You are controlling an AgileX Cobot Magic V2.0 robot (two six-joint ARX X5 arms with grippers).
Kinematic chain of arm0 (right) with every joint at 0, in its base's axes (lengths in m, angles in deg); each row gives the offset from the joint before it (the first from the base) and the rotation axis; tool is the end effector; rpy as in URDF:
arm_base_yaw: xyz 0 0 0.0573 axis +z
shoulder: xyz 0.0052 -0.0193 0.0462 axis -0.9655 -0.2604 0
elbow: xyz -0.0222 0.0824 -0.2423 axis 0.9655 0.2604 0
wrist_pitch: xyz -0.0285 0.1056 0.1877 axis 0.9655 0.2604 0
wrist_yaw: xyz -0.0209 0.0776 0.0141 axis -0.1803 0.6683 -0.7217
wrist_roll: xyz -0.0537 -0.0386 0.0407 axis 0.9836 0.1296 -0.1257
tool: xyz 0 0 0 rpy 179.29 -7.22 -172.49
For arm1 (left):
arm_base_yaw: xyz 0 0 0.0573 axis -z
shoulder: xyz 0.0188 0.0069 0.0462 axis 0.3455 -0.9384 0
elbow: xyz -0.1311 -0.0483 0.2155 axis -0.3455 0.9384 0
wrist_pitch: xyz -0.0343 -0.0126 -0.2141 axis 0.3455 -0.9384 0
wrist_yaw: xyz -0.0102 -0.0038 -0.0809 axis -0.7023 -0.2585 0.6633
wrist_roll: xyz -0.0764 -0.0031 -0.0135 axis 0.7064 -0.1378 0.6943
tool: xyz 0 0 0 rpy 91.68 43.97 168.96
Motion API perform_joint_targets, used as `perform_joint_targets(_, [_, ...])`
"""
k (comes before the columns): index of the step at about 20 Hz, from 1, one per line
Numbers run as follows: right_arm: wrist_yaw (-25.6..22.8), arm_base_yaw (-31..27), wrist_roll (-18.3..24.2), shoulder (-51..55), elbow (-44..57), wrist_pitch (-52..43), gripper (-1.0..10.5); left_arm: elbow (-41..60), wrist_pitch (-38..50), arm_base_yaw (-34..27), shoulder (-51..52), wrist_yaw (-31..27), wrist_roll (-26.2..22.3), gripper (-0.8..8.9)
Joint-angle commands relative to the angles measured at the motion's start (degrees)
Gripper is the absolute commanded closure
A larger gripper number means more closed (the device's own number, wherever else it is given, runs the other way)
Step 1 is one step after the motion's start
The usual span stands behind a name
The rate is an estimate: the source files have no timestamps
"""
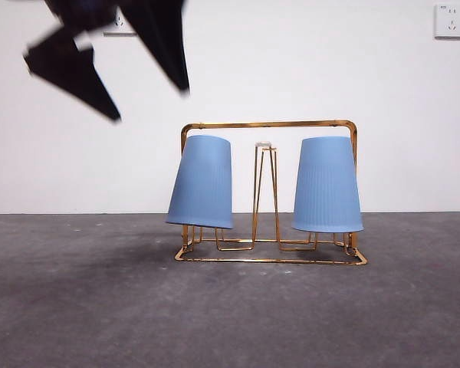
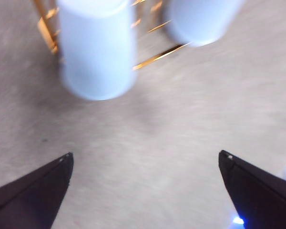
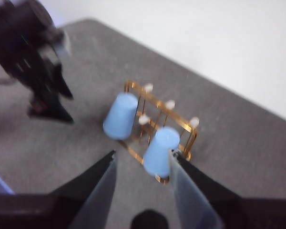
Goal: Pick up cup 1,put cup 1 in the cup rack,pick up cup 2,put cup 2 in the cup rack
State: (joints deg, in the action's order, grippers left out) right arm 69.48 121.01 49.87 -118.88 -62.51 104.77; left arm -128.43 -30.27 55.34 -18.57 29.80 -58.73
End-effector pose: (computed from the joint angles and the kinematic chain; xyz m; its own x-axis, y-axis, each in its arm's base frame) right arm 0.0512 0.0373 0.4355 0.7449 0.5222 -0.4152 -0.6318 0.7521 -0.1876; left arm 0.1996 -0.1510 0.2882 0.4204 -0.4633 -0.7801 0.5590 0.8095 -0.1795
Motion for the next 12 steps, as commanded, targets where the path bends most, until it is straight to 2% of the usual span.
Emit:
perform_joint_targets(1, [-0.02,0.00,-1.53,-0.90,0.26,3.02,7.6,0.24,-1.20,0.04,5.77,3.61,0.81,2.80])
perform_joint_targets(5, [0.02,0.00,-4.44,-2.19,0.39,6.05,7.6,0.24,-3.08,0.04,17.11,8.44,2.29,2.80])
perform_joint_targets(12, [0.09,0.00,-7.30,-4.13,0.39,6.08,7.6,0.24,-6.03,0.04,27.52,8.87,4.52,3.07])
